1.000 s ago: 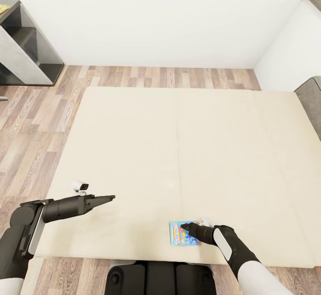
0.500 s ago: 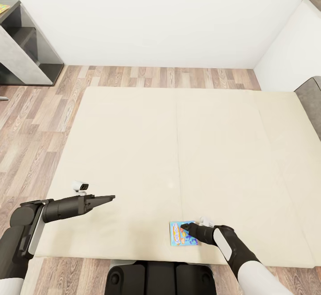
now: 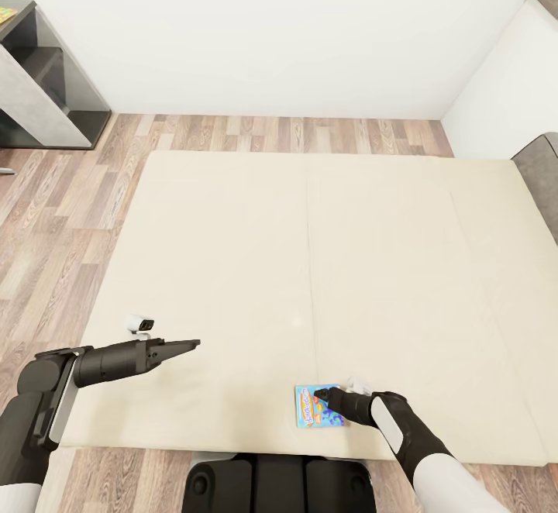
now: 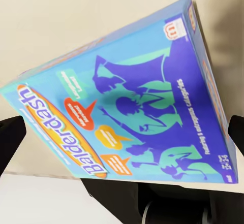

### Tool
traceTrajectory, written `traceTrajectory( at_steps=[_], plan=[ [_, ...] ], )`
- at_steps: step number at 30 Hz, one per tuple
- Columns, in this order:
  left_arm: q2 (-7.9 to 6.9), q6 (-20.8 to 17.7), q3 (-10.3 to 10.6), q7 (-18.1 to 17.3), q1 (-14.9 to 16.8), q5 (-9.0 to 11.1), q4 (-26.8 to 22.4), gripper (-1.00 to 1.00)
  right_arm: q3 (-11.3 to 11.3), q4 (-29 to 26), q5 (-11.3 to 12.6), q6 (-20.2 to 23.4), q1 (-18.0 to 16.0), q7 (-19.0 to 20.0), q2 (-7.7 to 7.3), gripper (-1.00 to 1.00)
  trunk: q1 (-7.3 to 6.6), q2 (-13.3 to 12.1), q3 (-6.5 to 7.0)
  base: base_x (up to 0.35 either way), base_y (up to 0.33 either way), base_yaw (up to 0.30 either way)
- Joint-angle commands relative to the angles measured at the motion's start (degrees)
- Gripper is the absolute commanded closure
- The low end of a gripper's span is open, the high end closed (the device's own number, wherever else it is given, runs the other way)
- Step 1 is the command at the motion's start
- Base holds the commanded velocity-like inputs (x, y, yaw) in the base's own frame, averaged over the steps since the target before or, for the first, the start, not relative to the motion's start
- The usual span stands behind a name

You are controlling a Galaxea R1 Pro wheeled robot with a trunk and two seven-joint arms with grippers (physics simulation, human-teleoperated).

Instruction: Put all the toys in the child's room - the three board games (two on the bed and one on the table), the two jigsaw puzzles on the table, and the tennis ball on the table - inside the toy box on the table in the child's room.

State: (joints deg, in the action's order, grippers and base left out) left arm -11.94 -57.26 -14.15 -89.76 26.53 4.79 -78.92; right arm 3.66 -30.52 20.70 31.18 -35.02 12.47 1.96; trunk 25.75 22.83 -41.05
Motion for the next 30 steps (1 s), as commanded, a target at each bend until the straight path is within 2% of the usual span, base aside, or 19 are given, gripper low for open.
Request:
traceTrajectory(
  at_steps=[1,9,19,30],
  plan=[
    [-0.02,-0.62,0.01,-0.24,0.02,-0.04,-0.01,-1.00,0.38,-0.07,0.04,0.39,0.00,0.12,0.06,-1.00,0.03,0.09,-0.06,0.000,0.000,0.000],
    [-0.02,-0.59,0.02,-0.24,0.02,-0.04,-0.01,-1.00,0.32,-0.07,-0.01,0.37,0.00,-0.27,0.06,-1.00,0.03,0.09,-0.06,0.000,0.000,0.000],
    [-0.02,-0.57,0.08,-0.24,0.02,-0.04,-0.01,-1.00,0.30,0.01,0.03,0.16,-0.01,-5.57,0.07,-1.00,0.03,0.09,-0.06,0.000,0.000,0.000],
    [0.00,-0.57,0.09,-0.24,0.02,0.00,-0.01,-1.00,0.29,0.02,-0.04,-0.16,0.01,-6.63,0.14,-1.00,0.03,0.09,-0.06,0.000,0.000,0.000]
  ],
)
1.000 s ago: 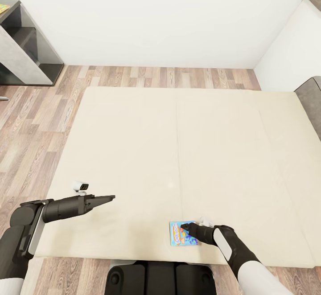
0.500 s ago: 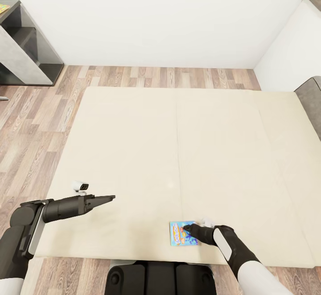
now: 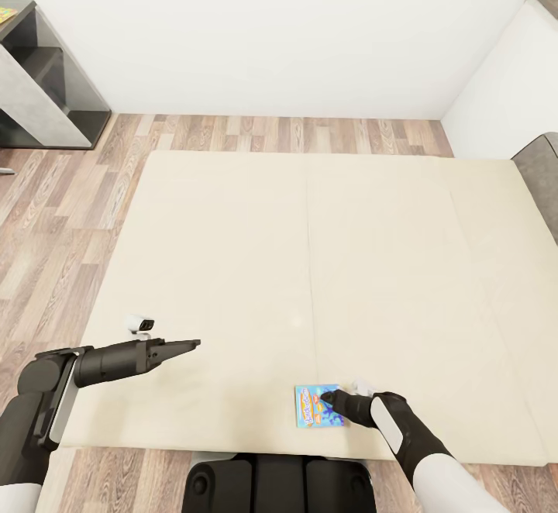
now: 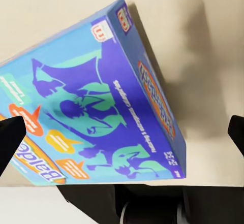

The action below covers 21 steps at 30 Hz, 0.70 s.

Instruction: Put all the toys in the child's room - the three board games (two on the bed and one on the table), the two jigsaw puzzles on the table, and the tennis ball on the table - inside the toy box on the table in the child's room.

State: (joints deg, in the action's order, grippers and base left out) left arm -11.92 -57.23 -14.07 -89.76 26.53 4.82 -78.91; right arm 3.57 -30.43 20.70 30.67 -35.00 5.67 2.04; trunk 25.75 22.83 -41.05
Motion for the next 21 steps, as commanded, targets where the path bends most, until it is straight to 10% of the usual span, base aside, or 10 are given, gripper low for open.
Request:
traceTrajectory(
  at_steps=[1,21],
  plan=[
    [-0.02,-0.61,0.01,-0.24,0.02,-0.03,-0.01,-1.00,0.38,-0.07,-0.04,0.33,-0.02,0.14,0.06,-1.00,0.03,0.09,-0.06,0.000,0.000,0.000],
    [0.02,-0.60,0.01,-0.24,0.02,-0.08,-0.01,-1.00,0.37,-0.16,0.04,0.19,-0.01,0.04,0.07,-1.00,0.03,0.09,-0.06,0.000,0.000,0.000]
  ],
)
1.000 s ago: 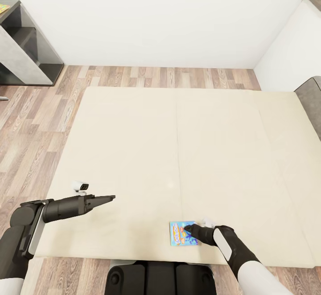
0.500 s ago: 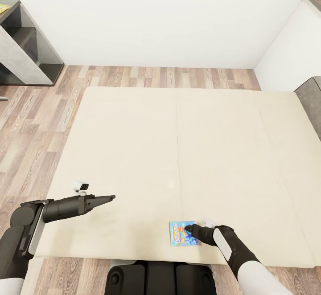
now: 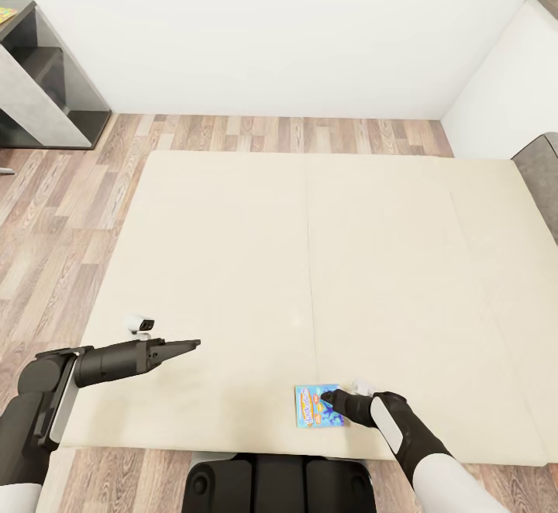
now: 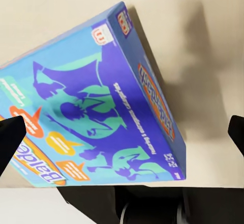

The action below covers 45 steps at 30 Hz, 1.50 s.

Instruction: Put all the toys in the child's room - the three board games (two on the bed and one on the table), the two jigsaw puzzles on the table, and the tennis ball on the table - inside the toy box on the table in the child's room.

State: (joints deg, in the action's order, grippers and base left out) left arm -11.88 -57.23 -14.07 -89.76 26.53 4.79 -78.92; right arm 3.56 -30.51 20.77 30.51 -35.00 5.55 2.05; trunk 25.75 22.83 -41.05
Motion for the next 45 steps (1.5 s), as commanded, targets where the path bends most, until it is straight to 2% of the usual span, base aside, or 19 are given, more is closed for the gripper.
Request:
traceTrajectory(
  at_steps=[1,21,45],
  plan=[
    [-0.01,-0.61,0.01,-0.24,0.02,-0.04,-0.01,-1.00,0.38,-0.07,-0.03,0.35,0.00,0.17,0.06,-1.00,0.03,0.09,-0.06,0.000,0.000,0.000],
    [-0.06,-0.66,0.01,-0.24,0.02,-0.04,-0.01,-1.00,0.39,-0.07,-0.01,0.34,-0.04,0.17,0.06,-1.00,0.03,0.09,-1.17,0.000,0.020,0.000],
    [-0.06,-0.69,-0.02,-0.24,0.02,0.01,-0.01,-1.00,0.39,-0.07,-0.03,0.34,-0.01,0.17,0.06,-1.00,0.03,0.09,-1.30,0.000,0.034,0.000]
  ],
)
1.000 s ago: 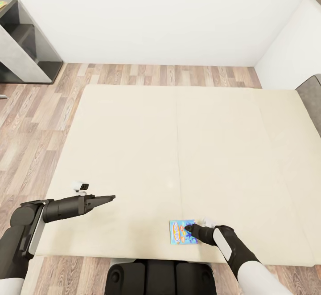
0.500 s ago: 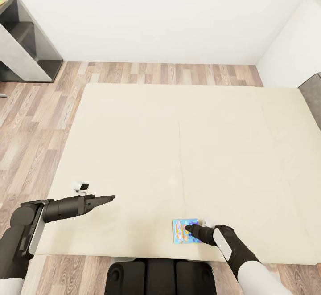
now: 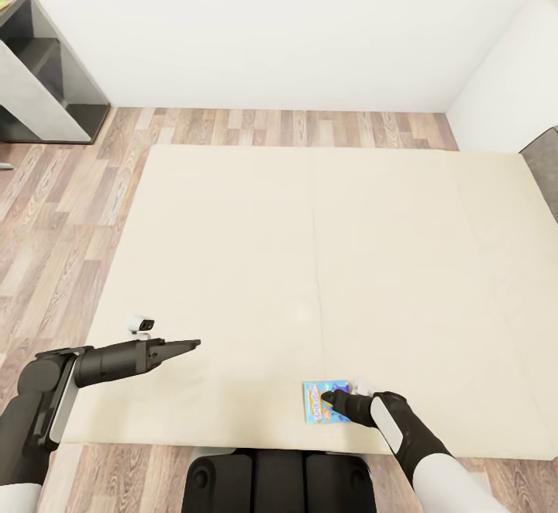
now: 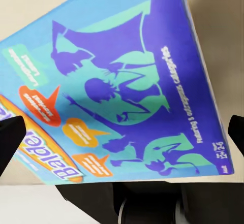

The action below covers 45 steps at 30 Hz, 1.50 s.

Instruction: Put all the toys in the child's room - the three board games (two on the bed and one on the table), the two jigsaw puzzles on the table, and the tennis ball on the table - inside the toy box on the table in the child's room.

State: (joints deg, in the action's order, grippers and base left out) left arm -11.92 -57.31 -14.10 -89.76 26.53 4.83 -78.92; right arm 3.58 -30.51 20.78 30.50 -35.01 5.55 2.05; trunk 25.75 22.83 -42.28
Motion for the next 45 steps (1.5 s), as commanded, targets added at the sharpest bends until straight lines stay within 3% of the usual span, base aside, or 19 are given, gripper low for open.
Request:
traceTrajectory(
  at_steps=[1,45],
  plan=[
    [-0.02,-0.61,-0.01,-0.24,0.02,-0.05,-0.01,-1.00,0.38,-0.08,-0.03,0.35,0.00,0.16,0.06,-1.00,0.03,0.09,-0.06,0.000,0.028,0.000],
    [-0.04,-0.61,-0.03,-0.24,0.02,0.00,-0.01,-1.00,0.38,-0.08,-0.03,0.35,-0.03,0.16,0.06,-1.00,0.03,0.09,-0.06,0.000,0.014,0.000]
  ],
)
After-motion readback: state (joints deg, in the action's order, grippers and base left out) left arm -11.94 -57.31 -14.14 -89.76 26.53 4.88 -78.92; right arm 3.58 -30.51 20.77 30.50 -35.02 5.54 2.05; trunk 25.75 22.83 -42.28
